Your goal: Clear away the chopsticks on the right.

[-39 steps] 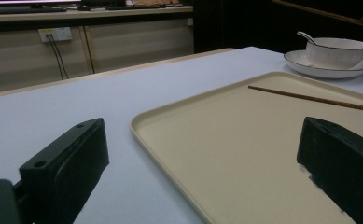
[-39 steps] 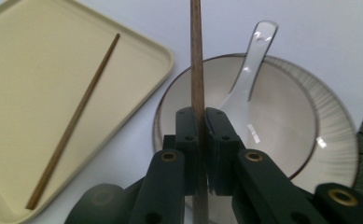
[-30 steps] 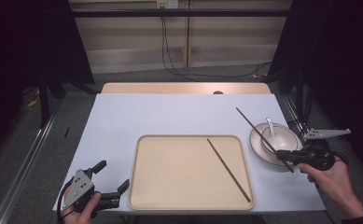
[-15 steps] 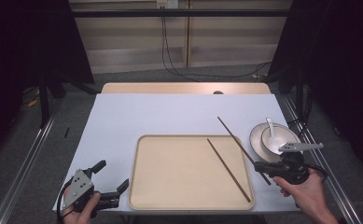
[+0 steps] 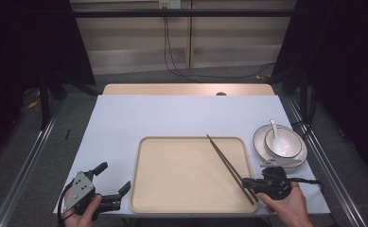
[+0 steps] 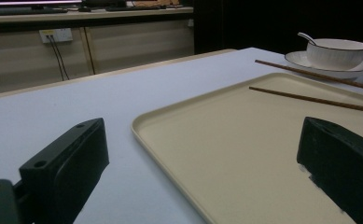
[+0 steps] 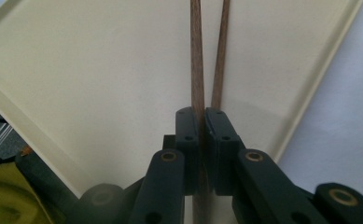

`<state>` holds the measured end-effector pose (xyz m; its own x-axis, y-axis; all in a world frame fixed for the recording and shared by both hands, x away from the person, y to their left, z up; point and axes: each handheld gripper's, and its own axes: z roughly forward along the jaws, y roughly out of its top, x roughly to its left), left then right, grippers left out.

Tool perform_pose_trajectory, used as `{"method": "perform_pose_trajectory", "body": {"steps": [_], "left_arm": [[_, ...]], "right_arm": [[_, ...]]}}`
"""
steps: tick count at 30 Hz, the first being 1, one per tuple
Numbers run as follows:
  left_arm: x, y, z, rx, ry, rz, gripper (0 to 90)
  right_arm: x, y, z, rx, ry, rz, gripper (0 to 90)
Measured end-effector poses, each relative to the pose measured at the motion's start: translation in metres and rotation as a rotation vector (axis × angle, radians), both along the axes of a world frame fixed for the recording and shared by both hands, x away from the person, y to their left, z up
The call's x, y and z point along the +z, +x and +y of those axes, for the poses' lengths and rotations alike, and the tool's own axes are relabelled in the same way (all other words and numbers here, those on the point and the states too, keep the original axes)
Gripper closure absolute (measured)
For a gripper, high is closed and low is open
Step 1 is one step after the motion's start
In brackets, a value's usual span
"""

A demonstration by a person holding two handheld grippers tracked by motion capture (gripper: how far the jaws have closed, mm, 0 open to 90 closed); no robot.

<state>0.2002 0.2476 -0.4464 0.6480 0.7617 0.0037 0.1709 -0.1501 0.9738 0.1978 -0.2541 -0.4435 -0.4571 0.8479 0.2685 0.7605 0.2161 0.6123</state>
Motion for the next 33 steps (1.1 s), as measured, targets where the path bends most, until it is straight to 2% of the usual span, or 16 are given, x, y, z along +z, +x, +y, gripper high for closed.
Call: {"method": "perform_pose_trajectory", "body": {"steps": [3,11,13,15,17,23,29,32,33], "left_arm": [[0.000,0.000,0.000,-0.004,0.003,-0.002,2.0],[0.000,0.001,0.000,-0.005,0.005,0.003,2.0],[0.000,0.001,0.000,-0.008,0.001,0.004,2.0],[-0.001,0.001,0.000,-0.008,0.001,0.004,2.0],[0.000,0.001,0.001,-0.007,0.005,0.003,2.0],[-0.001,0.000,0.000,-0.007,0.000,0.004,2.0],[-0.001,0.001,0.000,0.005,0.002,0.006,2.0],[-0.001,0.000,0.001,0.000,0.007,0.003,2.0],[-0.001,0.000,0.001,0.000,0.005,0.002,2.0]], "right_arm": [[-0.006,0.000,0.006,0.011,-0.008,0.027,84.5],[-0.015,0.002,0.013,0.013,-0.019,0.062,84.5],[-0.016,0.002,0.014,-0.003,-0.027,0.048,84.5],[-0.017,0.004,0.014,-0.005,-0.035,0.055,84.4],[-0.020,0.004,0.015,0.002,-0.043,0.066,84.3],[-0.020,0.003,0.016,0.012,-0.043,0.055,83.0],[-0.021,0.002,0.017,0.038,-0.032,0.038,76.0],[-0.020,0.000,0.016,0.056,-0.016,0.022,66.5],[-0.019,0.000,0.016,0.058,-0.014,0.004,62.0]]}}
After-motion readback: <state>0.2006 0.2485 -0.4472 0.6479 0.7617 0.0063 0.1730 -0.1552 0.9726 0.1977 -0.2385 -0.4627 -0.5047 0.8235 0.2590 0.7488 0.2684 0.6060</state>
